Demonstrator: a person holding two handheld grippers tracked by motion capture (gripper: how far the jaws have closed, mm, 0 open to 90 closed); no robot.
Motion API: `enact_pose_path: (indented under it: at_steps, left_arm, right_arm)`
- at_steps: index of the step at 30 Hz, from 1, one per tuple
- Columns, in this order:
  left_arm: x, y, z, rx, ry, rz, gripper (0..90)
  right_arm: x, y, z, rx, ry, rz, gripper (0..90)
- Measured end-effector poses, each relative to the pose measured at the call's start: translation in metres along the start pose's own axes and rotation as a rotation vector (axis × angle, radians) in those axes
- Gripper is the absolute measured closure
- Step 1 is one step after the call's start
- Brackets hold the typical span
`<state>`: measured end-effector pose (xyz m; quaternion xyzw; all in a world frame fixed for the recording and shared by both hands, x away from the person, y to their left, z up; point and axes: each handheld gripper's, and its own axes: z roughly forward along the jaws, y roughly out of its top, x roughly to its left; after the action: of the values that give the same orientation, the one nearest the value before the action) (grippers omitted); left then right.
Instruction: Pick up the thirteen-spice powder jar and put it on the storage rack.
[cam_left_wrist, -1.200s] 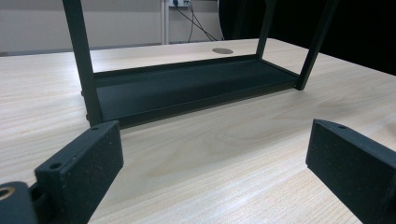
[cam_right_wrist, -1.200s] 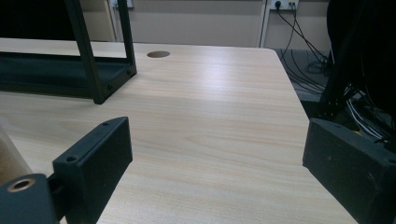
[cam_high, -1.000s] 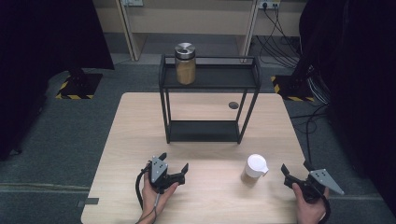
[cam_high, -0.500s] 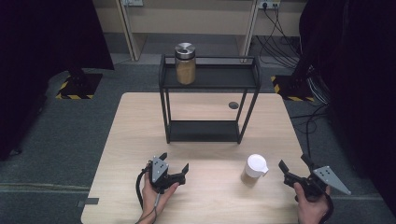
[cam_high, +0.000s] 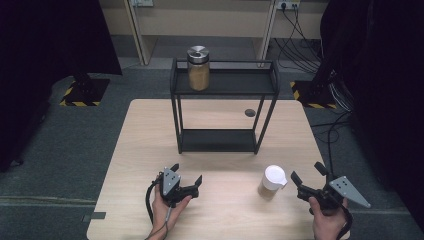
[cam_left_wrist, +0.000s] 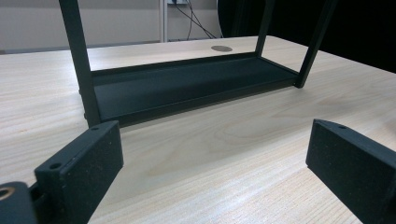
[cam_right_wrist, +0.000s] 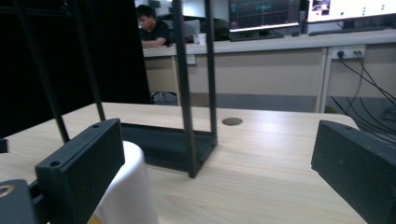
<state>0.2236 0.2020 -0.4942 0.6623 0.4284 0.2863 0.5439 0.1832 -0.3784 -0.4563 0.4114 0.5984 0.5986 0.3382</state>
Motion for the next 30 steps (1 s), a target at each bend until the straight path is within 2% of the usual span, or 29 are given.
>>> enact_pose_path:
  at_steps: [5, 13, 20, 24, 27, 30]
  left_arm:
    - [0.000, 0.000, 0.000, -0.002, 0.001, 0.002, 3.1]
    - [0.000, 0.000, 0.000, 0.001, 0.001, 0.000, 3.1]
    - [0.000, 0.000, 0.000, -0.002, -0.001, -0.001, 3.1]
    - [0.000, 0.000, 0.000, -0.003, 0.000, 0.003, 3.1]
    - [0.000, 0.000, 0.000, -0.001, -0.001, 0.000, 3.1]
    - [0.000, 0.001, 0.000, 0.003, -0.001, -0.001, 3.0]
  right_arm:
    - [0.004, 0.002, 0.003, -0.006, 0.028, -0.008, 2.5]
    - [0.014, 0.001, 0.014, 0.010, 0.087, -0.037, 2.1]
    - [0.021, 0.000, 0.020, 0.020, 0.120, -0.050, 2.0]
    - [0.022, -0.005, 0.026, 0.028, 0.157, -0.052, 1.4]
    - [0.022, -0.007, 0.030, 0.039, 0.171, -0.082, 1.1]
    - [0.021, -0.010, 0.035, 0.048, 0.197, -0.080, 1.0]
